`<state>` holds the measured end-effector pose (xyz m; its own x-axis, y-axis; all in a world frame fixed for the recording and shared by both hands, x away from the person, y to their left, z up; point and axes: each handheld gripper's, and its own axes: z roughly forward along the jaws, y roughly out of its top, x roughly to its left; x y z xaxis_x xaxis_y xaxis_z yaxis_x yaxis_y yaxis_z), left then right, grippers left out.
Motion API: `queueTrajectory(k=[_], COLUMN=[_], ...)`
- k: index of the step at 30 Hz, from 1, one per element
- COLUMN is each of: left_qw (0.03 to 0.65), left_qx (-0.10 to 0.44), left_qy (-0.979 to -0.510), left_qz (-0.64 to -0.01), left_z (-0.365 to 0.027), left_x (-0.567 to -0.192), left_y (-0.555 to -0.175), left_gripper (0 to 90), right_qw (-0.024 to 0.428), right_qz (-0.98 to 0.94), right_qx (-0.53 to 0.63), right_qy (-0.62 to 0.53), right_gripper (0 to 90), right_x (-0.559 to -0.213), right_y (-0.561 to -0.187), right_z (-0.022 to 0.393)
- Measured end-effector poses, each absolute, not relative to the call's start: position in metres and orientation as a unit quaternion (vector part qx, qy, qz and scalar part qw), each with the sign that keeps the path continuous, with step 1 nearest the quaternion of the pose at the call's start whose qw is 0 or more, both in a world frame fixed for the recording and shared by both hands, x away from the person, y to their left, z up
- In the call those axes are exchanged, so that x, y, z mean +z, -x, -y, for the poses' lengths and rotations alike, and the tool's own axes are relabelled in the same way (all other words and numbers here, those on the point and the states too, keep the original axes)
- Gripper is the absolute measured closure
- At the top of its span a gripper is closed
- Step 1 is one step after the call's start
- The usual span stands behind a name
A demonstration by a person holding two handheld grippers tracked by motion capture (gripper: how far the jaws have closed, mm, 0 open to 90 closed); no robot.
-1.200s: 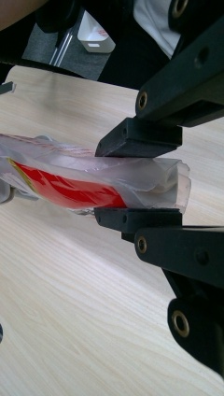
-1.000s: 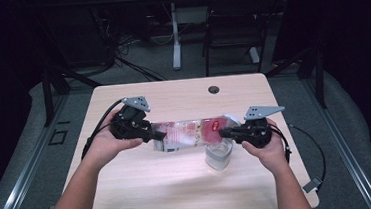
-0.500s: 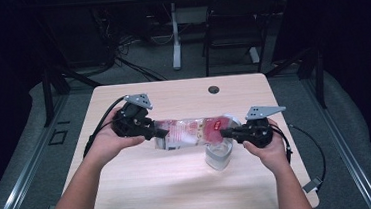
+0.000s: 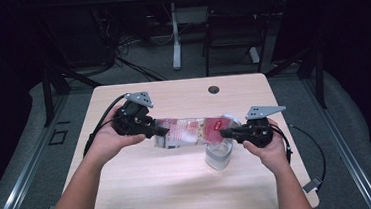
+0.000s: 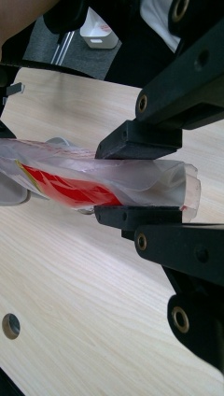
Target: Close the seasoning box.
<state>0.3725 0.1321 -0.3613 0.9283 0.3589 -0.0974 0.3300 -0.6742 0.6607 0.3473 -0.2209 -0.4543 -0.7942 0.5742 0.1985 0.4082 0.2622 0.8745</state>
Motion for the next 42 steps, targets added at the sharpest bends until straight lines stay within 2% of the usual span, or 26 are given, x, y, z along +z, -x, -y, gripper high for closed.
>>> queueTrajectory(k=[15,23,30,36,42], left_qw=[0.361,0.361,0.358,0.361,0.362], left_qx=[0.02,0.02,0.024,0.022,0.023], left_qy=[-0.912,-0.912,-0.914,-0.913,-0.912], left_qz=[-0.193,-0.192,-0.19,-0.188,-0.189], left_z=[-0.132,-0.131,-0.129,-0.128,-0.127], left_x=[-0.359,-0.359,-0.357,-0.356,-0.355], left_y=[-0.373,-0.373,-0.372,-0.372,-0.372], left_gripper=[70.5,70.7,70.9,70.9,70.9], right_qw=[0.086,0.099,0.103,0.102,0.102], right_qz=[-0.789,-0.79,-0.786,-0.787,-0.787], right_qx=[0.52,0.516,0.52,0.522,0.522], right_qy=[-0.315,-0.316,-0.317,-0.313,-0.313], right_gripper=[83.7,77.2,78.5,88.1,89.4], right_x=[-0.454,-0.45,-0.446,-0.445,-0.445], right_y=[-0.347,-0.345,-0.343,-0.342,-0.342], right_z=[0.22,0.22,0.224,0.226,0.226])
